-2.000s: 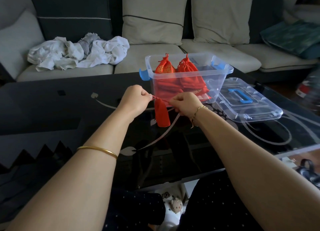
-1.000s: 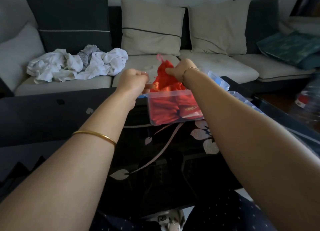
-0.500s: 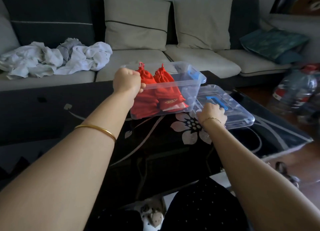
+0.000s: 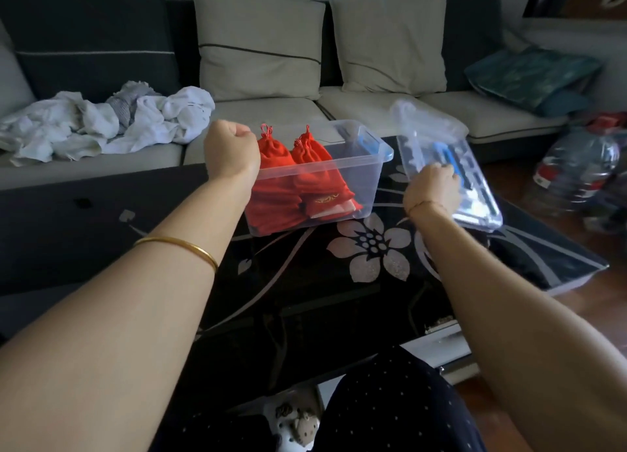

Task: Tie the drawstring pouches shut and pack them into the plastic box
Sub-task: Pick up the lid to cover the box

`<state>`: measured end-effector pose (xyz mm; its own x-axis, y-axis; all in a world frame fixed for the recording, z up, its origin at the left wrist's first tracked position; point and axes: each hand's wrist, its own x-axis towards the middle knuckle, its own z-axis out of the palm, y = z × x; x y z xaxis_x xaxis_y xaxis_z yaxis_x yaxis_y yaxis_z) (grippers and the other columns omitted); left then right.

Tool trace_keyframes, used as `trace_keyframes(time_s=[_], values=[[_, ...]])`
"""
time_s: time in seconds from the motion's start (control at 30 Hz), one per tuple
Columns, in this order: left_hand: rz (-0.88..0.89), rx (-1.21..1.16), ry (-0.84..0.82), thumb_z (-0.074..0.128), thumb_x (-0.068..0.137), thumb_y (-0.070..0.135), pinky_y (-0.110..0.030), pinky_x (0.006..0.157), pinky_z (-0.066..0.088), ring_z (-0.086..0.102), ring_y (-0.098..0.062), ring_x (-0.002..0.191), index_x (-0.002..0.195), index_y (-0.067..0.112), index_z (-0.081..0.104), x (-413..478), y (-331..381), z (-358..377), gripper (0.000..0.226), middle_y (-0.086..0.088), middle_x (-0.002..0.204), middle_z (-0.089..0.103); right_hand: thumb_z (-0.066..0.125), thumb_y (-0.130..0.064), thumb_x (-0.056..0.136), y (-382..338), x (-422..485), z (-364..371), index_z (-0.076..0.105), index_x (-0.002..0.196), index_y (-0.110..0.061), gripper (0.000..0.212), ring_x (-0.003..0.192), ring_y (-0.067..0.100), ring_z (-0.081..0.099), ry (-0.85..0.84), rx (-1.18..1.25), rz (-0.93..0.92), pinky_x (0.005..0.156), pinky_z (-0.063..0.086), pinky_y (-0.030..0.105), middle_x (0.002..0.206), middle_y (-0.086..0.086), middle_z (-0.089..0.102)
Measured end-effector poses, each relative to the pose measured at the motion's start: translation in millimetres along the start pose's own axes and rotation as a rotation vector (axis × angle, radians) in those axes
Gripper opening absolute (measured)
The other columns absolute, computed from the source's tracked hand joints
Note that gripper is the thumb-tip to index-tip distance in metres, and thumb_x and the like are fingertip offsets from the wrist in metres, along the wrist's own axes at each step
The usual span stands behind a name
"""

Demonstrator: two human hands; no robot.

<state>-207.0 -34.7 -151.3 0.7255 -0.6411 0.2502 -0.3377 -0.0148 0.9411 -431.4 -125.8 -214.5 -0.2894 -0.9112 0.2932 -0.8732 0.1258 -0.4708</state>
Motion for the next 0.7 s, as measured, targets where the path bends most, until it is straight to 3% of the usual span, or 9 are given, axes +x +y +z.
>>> trace_keyframes(time_s=[0.07, 0.13, 0.37, 0.57, 0.7], values=[[0.021, 0.063, 0.083, 0.037, 0.091, 0.008, -0.037, 0.075, 0.05, 0.062, -0.027, 0.1, 0.115, 0.002, 0.056, 2.4, 3.0, -2.8, 0.031, -0.015, 0.118, 0.061, 0.051, -0.012, 0.092, -14.1, 9.7, -17.1, 0.054, 0.118, -0.002, 0.027, 0.119, 0.035, 0.043, 0.04, 0.05, -0.099, 0.095, 0.039, 0.046, 0.128, 0.017, 0.048], [0.038, 0.109, 0.171, 0.039, 0.094, 0.012, -0.03, 0.075, 0.045, 0.058, -0.024, 0.107, 0.12, 0.007, 0.053, 6.1, 3.9, -5.6, 0.029, -0.012, 0.127, 0.054, 0.051, -0.021, 0.094, -30.5, 11.4, -28.6, 0.058, 0.118, -0.01, 0.027, 0.119, 0.033, 0.043, 0.054, 0.049, -0.264, 0.095, 0.036, 0.045, 0.127, 0.013, 0.049], [0.078, 0.297, 0.256, 0.037, 0.1, 0.024, -0.036, 0.094, 0.039, 0.044, -0.032, 0.123, 0.132, 0.018, 0.047, 15.2, -6.5, -13.5, 0.034, -0.014, 0.137, 0.04, 0.051, -0.016, 0.093, -65.0, 4.3, -30.6, 0.059, 0.117, -0.028, 0.028, 0.122, 0.024, 0.04, -0.054, 0.021, -0.693, 0.097, 0.033, 0.041, 0.128, 0.0, 0.05], [0.085, 0.475, 0.114, 0.038, 0.097, 0.03, -0.051, 0.093, 0.046, 0.047, -0.037, 0.118, 0.12, 0.015, 0.059, 24.8, -22.3, -15.5, 0.034, -0.014, 0.126, 0.054, 0.045, -0.008, 0.091, -58.1, 14.1, -24.3, 0.059, 0.118, -0.029, 0.037, 0.122, 0.023, 0.04, -0.198, -0.033, -0.707, 0.099, 0.035, 0.041, 0.128, 0.001, 0.049], [0.033, 0.57, 0.005, 0.035, 0.096, 0.025, -0.052, 0.091, 0.047, 0.05, -0.037, 0.112, 0.109, 0.006, 0.063, 31.8, -28.7, -14.3, 0.036, -0.018, 0.116, 0.06, 0.036, -0.009, 0.092, -60.7, 19.2, -24.9, 0.054, 0.127, -0.028, 0.044, 0.118, 0.024, 0.049, -0.185, 0.069, -0.62, 0.099, 0.036, 0.043, 0.129, 0.001, 0.053]])
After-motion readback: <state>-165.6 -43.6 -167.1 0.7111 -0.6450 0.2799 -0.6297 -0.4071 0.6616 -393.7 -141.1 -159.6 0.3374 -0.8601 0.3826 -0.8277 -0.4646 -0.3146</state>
